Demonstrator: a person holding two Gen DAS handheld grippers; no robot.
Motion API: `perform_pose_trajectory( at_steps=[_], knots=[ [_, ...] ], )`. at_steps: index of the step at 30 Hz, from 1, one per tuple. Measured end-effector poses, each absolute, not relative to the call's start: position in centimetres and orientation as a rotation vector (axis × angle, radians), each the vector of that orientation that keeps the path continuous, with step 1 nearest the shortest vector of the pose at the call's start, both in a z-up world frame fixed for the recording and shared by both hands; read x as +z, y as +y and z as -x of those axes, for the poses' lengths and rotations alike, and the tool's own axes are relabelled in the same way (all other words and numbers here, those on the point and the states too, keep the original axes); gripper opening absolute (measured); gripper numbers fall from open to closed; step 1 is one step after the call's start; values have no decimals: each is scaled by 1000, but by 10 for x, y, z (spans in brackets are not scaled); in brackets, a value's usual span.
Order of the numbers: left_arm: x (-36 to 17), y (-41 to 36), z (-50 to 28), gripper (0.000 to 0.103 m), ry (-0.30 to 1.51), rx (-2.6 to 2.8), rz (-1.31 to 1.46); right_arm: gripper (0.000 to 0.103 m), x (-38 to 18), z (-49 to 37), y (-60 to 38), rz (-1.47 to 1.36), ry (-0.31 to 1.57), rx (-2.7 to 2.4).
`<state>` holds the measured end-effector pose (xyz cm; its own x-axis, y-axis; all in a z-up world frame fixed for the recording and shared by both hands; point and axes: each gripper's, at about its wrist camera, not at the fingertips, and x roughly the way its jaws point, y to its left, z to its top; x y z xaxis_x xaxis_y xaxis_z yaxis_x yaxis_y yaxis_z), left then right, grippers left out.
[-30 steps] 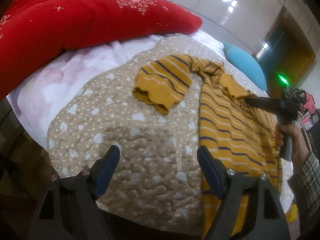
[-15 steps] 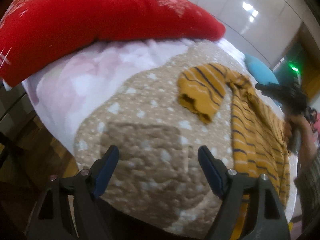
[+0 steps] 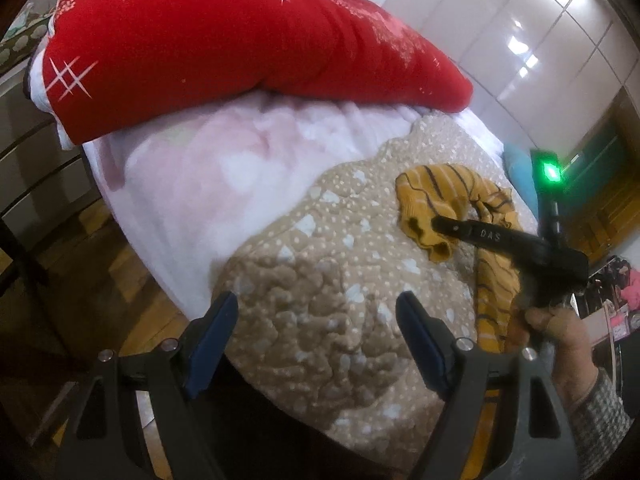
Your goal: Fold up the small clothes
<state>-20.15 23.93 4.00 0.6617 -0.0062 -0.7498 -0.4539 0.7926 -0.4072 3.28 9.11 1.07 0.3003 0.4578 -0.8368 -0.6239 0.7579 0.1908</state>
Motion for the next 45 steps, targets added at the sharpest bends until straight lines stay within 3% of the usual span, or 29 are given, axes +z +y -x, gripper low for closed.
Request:
perform_pose_trajectory(
  at_steps=[1,9,14,20,22,24,31,40,45],
  knots=[
    [42,238,202,80,817,271,615,8,14,-34,93,181,1047,739],
    [70,219,200,80,788,239,542,7,147,-10,20,181,781,797],
    [85,190,179,80,794,177,463,8,194,-24,-79,220,706,617],
    [98,143,149,80,813,87,364,9,144,-94,-225,144,902,263],
    [101,131,143,80,821,67,338,17,119,-110,-257,187,946,87],
    [102,121,138,82,826,56,312,17,105,-113,-281,153,955,30],
    [89,100,111,84,880,28,303,44,100,-98,-277,33,910,200],
    [41,77,93,84,1032,-37,293,45,48,-50,-307,-118,982,180],
    [30,68,93,86,991,-43,250,51,24,1,-346,-230,1001,153]
  ],
)
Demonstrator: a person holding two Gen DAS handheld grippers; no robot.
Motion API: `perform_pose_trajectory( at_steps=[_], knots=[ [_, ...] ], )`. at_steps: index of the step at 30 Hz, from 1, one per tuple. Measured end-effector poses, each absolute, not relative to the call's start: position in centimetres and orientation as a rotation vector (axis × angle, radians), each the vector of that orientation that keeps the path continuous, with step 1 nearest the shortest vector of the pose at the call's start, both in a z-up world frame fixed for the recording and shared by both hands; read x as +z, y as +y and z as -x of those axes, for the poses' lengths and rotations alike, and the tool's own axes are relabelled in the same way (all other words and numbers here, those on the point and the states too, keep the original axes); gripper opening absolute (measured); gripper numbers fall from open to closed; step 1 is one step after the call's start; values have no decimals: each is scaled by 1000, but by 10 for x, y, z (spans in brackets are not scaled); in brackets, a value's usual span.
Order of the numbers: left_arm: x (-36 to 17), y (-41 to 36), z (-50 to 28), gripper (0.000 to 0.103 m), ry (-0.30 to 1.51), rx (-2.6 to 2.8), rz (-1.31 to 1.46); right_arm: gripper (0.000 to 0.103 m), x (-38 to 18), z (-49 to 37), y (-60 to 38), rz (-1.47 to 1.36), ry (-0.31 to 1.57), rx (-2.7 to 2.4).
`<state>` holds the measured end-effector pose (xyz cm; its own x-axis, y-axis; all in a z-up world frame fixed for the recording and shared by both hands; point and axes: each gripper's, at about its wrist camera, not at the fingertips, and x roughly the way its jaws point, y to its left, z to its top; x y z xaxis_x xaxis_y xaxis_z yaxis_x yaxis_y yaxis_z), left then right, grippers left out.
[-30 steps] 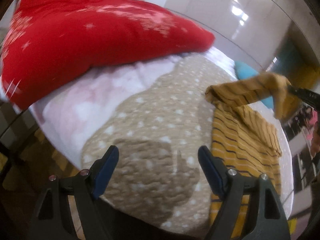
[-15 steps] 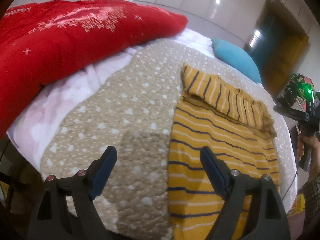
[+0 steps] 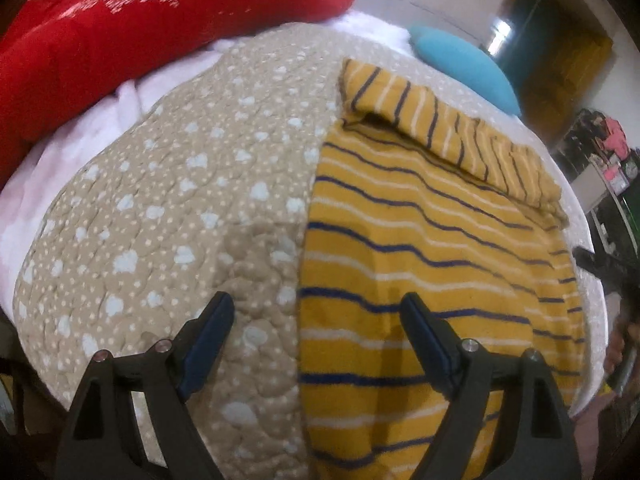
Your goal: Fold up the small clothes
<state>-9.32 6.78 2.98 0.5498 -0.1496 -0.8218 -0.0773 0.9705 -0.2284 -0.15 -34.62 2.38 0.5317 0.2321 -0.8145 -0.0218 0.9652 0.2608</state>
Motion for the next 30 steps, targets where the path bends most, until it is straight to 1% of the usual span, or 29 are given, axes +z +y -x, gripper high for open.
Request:
perform_pose_trajectory(
  at_steps=[2,6,9,10,11,12,14,15,16,21,23,25,26,28,29,30],
  knots=[
    [27,64,93,92,983,-54,233,53,15,21,-355,-299,1009,194],
    [25,60,102,92,1005,-94,224,54,-7,50,-358,-419,1030,289],
    [27,60,112,92,1004,-151,264,55,-19,73,-358,-528,997,372],
    [28,59,117,87,997,-164,277,55,-20,78,-358,-561,987,397],
    [29,58,121,78,996,-177,284,55,-24,84,-357,-610,981,439],
    [29,55,128,73,995,-190,280,55,-26,88,-356,-661,977,485],
    [29,49,137,55,991,-204,264,55,-34,100,-352,-757,971,578],
    [29,47,142,50,989,-213,261,55,-36,105,-349,-776,971,605],
    [28,45,148,48,984,-221,268,55,-39,111,-345,-790,969,630],
    [21,46,171,48,969,-259,381,55,-45,140,-340,-842,952,680],
    [19,43,177,55,954,-254,388,55,-47,151,-337,-846,953,684],
    [19,38,182,60,946,-243,384,55,-49,161,-330,-841,962,693],
    [19,35,184,61,943,-235,377,55,-51,167,-325,-850,972,709],
    [19,26,187,61,952,-217,347,51,-56,178,-317,-862,989,719],
    [18,23,188,60,964,-204,329,49,-61,184,-312,-864,1000,720],
    [19,20,187,54,978,-183,304,43,-64,187,-305,-861,1011,715]
  ],
)
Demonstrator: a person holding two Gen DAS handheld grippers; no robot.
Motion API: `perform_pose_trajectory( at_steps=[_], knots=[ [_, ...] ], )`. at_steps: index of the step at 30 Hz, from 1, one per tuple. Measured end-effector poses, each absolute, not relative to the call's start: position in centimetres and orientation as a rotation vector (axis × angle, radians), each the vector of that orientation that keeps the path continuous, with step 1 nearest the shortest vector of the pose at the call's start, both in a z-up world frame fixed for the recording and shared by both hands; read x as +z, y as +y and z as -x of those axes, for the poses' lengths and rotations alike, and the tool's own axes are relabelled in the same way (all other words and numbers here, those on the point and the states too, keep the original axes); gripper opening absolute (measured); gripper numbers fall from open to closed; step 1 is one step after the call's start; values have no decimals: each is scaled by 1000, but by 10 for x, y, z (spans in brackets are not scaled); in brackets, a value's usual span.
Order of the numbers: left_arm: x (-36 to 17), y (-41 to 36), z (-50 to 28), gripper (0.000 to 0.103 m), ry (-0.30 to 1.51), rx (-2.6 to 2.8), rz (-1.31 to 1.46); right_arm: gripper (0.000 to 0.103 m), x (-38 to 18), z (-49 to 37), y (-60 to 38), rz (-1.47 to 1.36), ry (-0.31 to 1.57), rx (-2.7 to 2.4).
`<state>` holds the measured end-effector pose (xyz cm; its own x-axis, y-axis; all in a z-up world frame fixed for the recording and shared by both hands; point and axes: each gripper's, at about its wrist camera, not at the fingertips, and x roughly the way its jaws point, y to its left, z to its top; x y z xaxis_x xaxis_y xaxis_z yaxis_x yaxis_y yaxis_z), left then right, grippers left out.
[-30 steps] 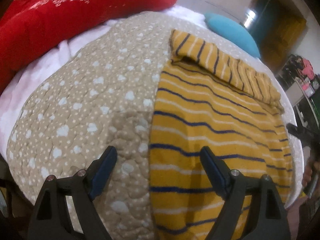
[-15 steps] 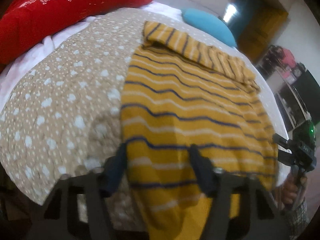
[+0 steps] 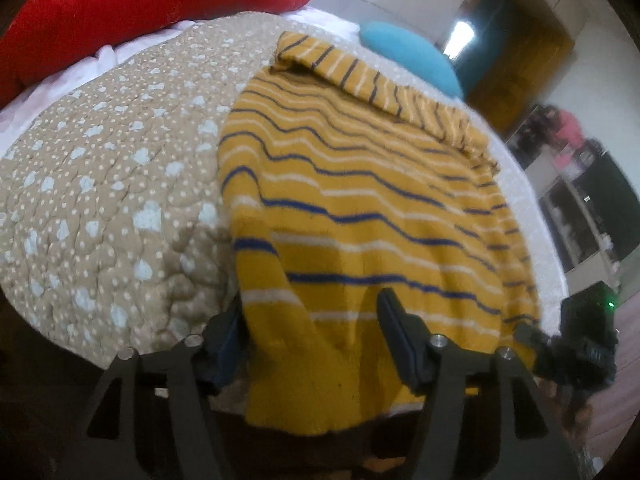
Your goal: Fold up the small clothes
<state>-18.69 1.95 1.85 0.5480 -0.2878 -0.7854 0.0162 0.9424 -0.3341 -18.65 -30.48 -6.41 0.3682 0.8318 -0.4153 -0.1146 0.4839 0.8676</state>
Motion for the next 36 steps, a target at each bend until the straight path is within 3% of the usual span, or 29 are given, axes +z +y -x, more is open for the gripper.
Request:
perform_pose_trajectory(
  at_steps=[2,3,4,13,19,23,36],
  knots=[
    [20,19,182,18,1006,-136,261,27,-69,194,-295,-829,1030,671],
    [21,24,180,11,1016,-157,290,16,-69,193,-295,-811,1036,647],
    [24,30,176,10,1037,-162,340,14,-67,192,-294,-791,1040,624],
    [74,47,219,8,952,-194,386,9,12,230,-304,-617,904,703],
    [66,37,233,8,974,-196,332,9,9,263,-304,-549,953,741],
    [72,45,206,8,969,-184,350,9,6,241,-306,-589,954,732],
    [135,18,43,8,854,-130,279,9,93,92,-314,-560,751,581]
  ],
)
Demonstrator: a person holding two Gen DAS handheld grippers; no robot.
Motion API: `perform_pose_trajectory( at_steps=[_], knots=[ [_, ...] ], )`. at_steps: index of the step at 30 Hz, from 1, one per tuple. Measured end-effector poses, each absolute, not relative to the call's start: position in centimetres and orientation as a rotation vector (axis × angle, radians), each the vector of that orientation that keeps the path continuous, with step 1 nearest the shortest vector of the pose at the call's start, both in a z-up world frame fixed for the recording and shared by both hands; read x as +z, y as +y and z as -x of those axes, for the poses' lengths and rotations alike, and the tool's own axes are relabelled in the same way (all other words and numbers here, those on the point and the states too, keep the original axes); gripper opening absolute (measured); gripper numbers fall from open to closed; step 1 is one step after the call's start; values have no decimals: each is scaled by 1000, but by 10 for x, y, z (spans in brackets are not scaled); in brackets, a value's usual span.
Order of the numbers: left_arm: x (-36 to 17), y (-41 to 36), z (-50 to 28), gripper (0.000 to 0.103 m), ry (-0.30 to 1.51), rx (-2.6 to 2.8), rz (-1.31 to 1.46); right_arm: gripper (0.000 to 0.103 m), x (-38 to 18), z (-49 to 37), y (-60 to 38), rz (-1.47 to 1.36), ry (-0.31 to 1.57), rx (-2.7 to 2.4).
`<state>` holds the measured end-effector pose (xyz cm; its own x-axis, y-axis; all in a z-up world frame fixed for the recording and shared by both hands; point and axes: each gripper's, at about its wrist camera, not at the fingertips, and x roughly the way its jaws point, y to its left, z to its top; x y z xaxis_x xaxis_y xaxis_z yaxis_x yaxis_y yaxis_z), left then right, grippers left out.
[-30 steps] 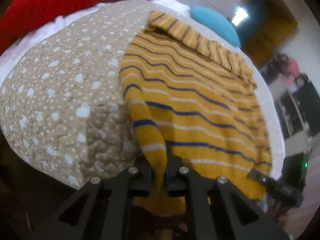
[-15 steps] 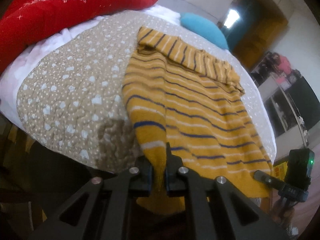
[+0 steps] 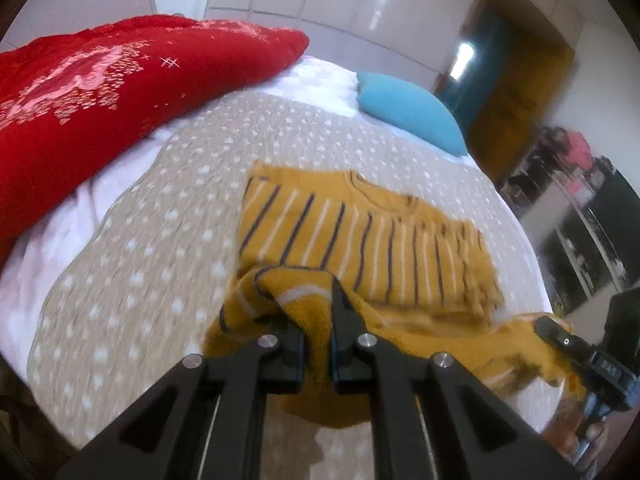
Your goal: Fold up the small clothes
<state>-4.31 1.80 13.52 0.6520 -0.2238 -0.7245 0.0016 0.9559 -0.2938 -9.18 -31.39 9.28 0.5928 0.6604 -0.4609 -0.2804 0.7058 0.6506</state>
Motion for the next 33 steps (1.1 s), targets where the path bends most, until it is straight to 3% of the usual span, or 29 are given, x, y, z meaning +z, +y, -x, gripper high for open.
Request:
perform_pose_trajectory(
  at_steps=[8,19,33],
  knots=[
    [123,6,-26,9,892,-108,255,9,92,8,-323,-603,775,504],
    [84,-6,-123,10,993,-90,226,10,50,-81,-330,-672,875,449],
    [44,1,-188,14,1100,-114,357,12,7,-155,-344,-816,948,426]
  ],
)
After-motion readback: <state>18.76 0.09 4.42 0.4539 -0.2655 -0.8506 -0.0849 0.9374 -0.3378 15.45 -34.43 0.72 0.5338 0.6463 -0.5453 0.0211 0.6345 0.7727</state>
